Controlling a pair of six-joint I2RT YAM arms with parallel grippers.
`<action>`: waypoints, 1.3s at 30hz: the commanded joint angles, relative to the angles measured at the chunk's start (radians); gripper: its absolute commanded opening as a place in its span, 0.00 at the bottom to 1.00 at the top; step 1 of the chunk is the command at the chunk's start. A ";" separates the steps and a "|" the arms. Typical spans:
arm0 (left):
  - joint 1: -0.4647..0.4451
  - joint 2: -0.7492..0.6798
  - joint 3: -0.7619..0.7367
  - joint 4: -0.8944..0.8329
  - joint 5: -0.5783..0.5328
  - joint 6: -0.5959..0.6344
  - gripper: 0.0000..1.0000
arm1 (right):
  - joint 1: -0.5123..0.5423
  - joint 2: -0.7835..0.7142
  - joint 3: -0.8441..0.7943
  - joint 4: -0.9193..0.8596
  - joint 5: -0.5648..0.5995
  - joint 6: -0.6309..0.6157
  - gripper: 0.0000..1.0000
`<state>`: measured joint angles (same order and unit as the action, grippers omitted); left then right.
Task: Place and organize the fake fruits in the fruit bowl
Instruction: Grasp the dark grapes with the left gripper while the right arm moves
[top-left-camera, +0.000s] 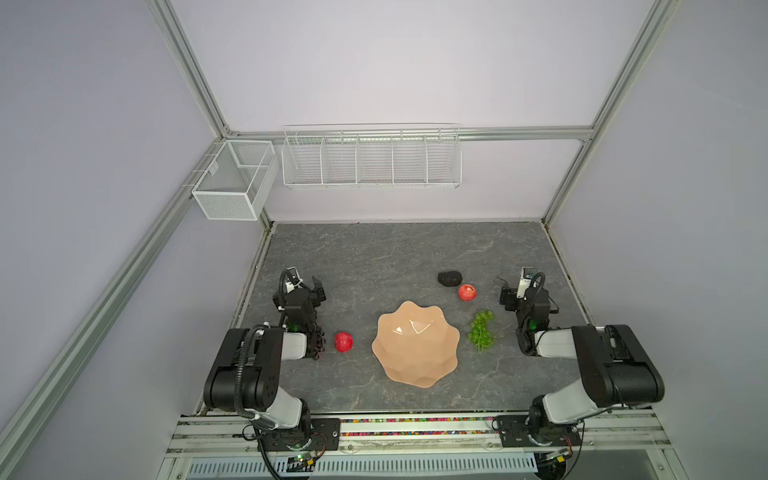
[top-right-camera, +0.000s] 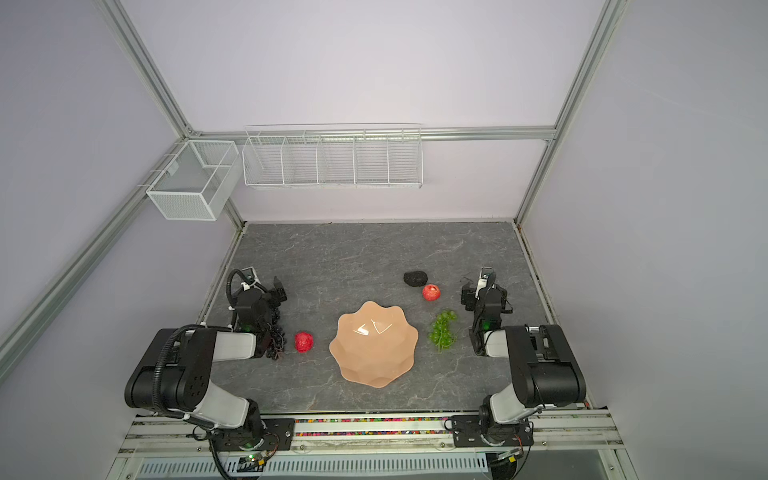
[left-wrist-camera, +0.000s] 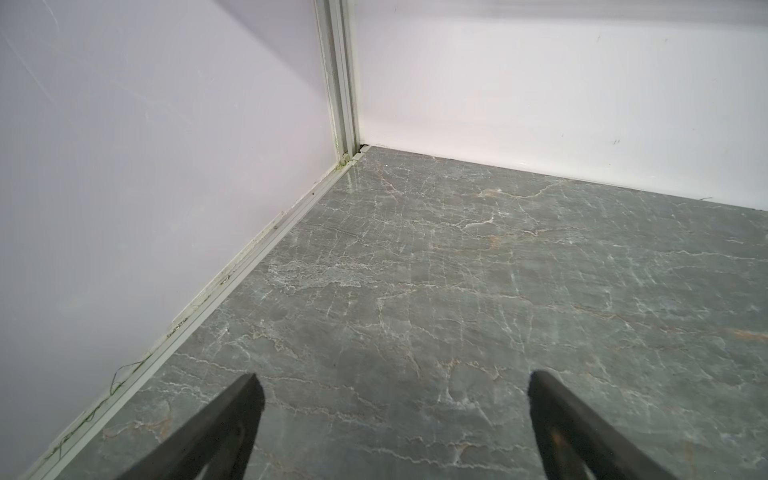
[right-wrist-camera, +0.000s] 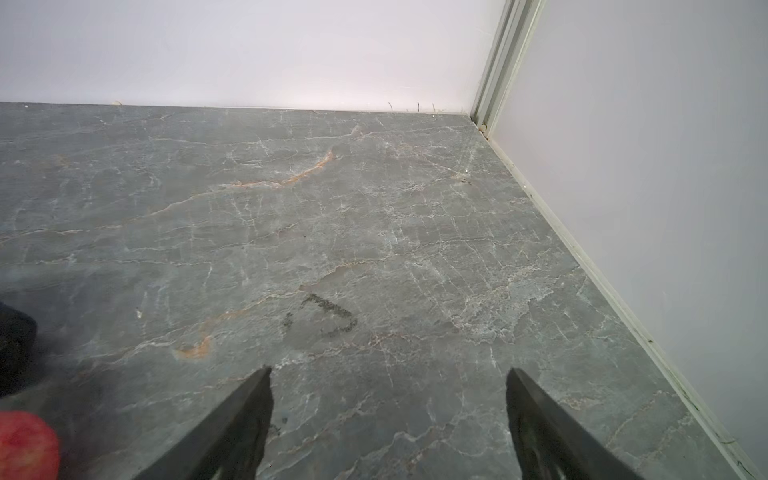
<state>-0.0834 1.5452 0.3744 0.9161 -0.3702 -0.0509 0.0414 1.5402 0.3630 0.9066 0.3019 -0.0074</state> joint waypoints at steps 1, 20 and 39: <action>0.004 0.010 0.008 0.021 -0.013 0.003 0.99 | -0.003 -0.005 0.003 0.006 -0.020 0.000 0.89; -0.101 -0.403 0.139 -0.557 -0.187 0.014 0.99 | 0.014 -0.370 -0.023 -0.264 0.082 0.058 0.88; -0.145 -0.402 0.403 -1.628 0.003 -0.552 0.90 | 0.824 -0.426 0.406 -0.907 -0.202 0.278 0.88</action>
<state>-0.2276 1.1404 0.7811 -0.5900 -0.3916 -0.5140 0.7792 1.0630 0.7231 0.0105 0.0826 0.2443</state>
